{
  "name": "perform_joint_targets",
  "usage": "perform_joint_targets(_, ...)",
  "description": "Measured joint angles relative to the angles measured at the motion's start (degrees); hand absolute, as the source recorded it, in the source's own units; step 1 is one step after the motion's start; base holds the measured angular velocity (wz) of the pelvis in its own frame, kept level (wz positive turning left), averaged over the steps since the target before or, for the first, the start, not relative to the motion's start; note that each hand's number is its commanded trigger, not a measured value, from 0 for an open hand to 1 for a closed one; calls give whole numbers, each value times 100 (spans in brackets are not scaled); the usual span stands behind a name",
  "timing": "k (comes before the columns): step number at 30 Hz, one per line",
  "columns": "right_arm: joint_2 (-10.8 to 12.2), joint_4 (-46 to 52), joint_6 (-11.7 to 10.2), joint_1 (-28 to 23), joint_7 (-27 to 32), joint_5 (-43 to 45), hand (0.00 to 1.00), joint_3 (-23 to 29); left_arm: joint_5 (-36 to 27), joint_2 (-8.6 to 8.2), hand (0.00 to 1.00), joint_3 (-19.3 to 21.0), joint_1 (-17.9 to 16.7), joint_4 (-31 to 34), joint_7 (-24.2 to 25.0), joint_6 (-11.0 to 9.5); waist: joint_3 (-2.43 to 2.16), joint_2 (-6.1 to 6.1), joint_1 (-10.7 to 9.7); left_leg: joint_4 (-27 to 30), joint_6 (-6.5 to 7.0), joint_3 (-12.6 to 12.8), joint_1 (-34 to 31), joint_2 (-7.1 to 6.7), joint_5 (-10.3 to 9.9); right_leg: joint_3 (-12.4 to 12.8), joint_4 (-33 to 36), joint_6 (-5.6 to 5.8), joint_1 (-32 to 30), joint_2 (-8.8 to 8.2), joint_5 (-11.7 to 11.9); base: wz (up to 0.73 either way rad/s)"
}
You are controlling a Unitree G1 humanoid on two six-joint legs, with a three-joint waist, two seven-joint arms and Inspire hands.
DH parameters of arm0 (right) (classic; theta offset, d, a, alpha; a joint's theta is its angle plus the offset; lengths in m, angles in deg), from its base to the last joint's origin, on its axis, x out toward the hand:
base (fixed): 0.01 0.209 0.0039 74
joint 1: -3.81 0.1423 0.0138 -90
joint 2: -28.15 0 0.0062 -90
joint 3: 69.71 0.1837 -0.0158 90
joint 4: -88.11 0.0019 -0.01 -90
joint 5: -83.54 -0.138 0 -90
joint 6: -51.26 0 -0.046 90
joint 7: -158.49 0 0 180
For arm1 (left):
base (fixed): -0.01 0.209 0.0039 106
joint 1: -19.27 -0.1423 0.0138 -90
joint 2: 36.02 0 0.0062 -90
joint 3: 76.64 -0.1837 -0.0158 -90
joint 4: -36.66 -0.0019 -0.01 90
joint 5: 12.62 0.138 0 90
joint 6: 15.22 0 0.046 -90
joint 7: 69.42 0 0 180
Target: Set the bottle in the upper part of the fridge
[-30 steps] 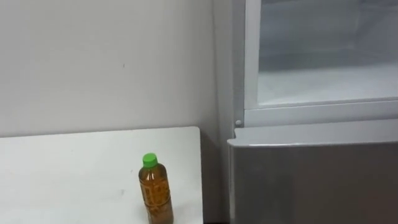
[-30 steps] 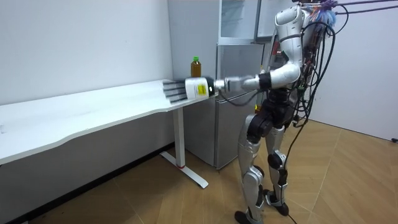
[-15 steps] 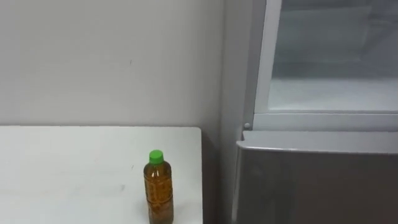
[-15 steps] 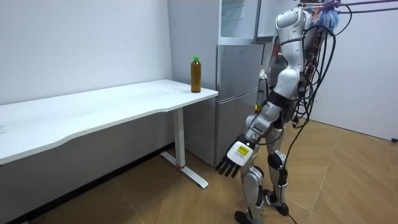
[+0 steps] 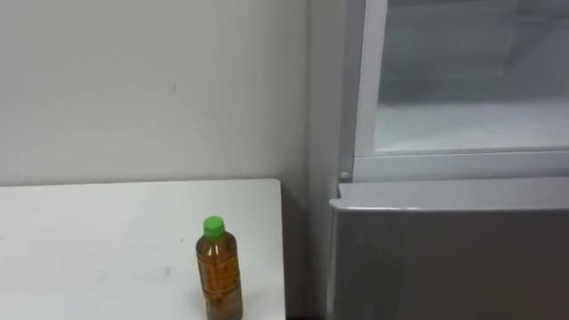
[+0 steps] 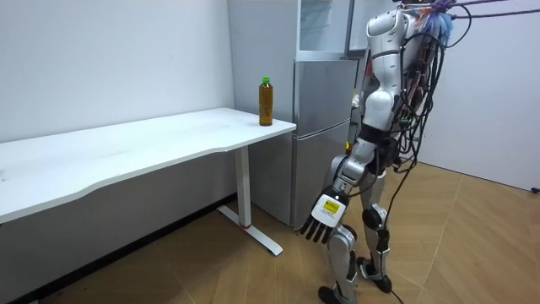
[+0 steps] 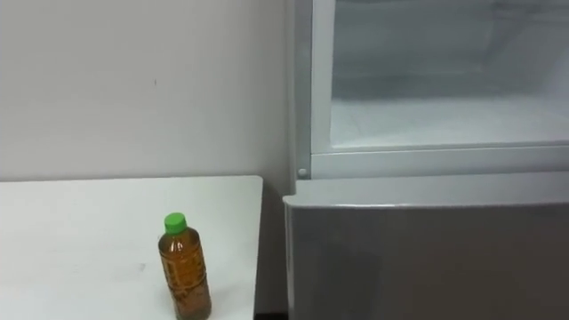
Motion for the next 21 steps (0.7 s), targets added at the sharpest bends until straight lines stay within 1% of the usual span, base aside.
perform_joint_targets(2, -2, 313, 11, 7, -22, 52, 0, -35, 14, 15, 0, -38, 10, -5, 2, 1, 1, -22, 15, -4, 2, 7, -4, 2, -2, 15, 20, 3, -26, 0, -3, -5)
perform_joint_targets(3, -2, 607, 11, 0, -36, 103, 0, -30, 97, 19, 0, -37, 6, -18, 6, 1, 12, 2, 5, -1, 3, 6, -11, 3, -3, 26, 42, 4, -45, -1, -5, 0)
perform_joint_targets(4, -2, 741, 2, -1, -58, 114, 0, -29, 166, 27, 0, -37, 15, -37, 16, 1, 14, 5, 2, 0, 4, 6, -14, 3, -3, 27, 43, 4, -44, -2, -5, 0)
perform_joint_targets(5, -2, 1031, -3, -14, -125, 111, 0, -39, 254, 60, 0, -44, 27, -49, 73, 2, -1, -21, -5, 1, 5, 5, -16, 3, -4, 25, 41, 4, -44, -3, -6, 0)
perform_joint_targets(6, -16, 1357, -8, -53, -207, 101, 0, -102, 273, 79, 0, -49, 23, -48, 122, 2, 14, 4, 10, 6, 5, 7, -14, 4, -4, 26, 39, 4, -43, -3, -5, 0)
perform_joint_targets(7, -31, 1764, 1, -137, -272, 116, 0, -188, 314, 85, 0, -44, 16, -45, 144, 3, 2, -24, 20, 15, 6, 8, -16, 4, -5, 26, 44, 4, -42, -4, -6, 0)
perform_joint_targets(8, -28, 1975, 3, -177, -310, 116, 0, -225, 338, 90, 0, -42, 13, -45, 150, 5, 13, -8, 23, 20, 7, 8, -26, 4, -6, 26, 44, 4, -47, -5, -6, 0)
perform_joint_targets(10, -19, 2637, 3, -200, -542, 112, 0, -332, 418, 114, 0, -37, 28, -27, 235, 18, 12, -11, 20, 102, 20, 1, -118, 7, -14, 24, 56, 4, -102, -6, -5, 2)
perform_joint_targets(13, -22, 2985, 6, -172, -726, 109, 0, -476, 473, 166, 0, -87, 108, -22, 281, 83, 8, -37, 44, 114, 27, -13, -162, 6, -18, 18, 62, 9, -137, -5, -2, 4)
perform_joint_targets(15, -12, 3182, 12, -88, -908, 111, 0, -694, 474, 276, 0, -254, 154, -34, 339, 100, 7, -54, 61, 114, 27, -19, -188, 9, -18, 14, 79, 8, -168, -3, -2, 0)
perform_joint_targets(17, -17, 3359, 36, -76, -1008, 113, 0, -779, 498, 325, 0, -337, 190, -37, 388, 119, 5, -71, 109, 111, 27, -17, -201, 7, -18, 17, 80, 8, -180, -4, -1, 0)
perform_joint_targets(18, -51, 3593, 133, -79, -1044, 128, 0, -824, 520, 350, 0, -359, 203, -36, 407, 141, -12, -98, 135, 103, 27, -14, -204, 8, -18, 21, 99, 8, -192, -4, -2, -3)
perform_joint_targets(19, -131, 3903, 174, -74, -1075, 132, 0, -904, 520, 374, 0, -366, 227, -36, 449, 181, -14, -91, 162, 97, 27, -11, -212, 9, -18, 25, 126, 7, -204, -6, -2, -3)
perform_joint_targets(21, -194, 4246, 178, -27, -1152, 127, 0, -947, 519, 387, 0, -368, 238, -36, 457, 217, -12, -92, 202, 95, 27, -9, -201, 12, -17, 33, 152, 7, -204, -5, -2, 0)
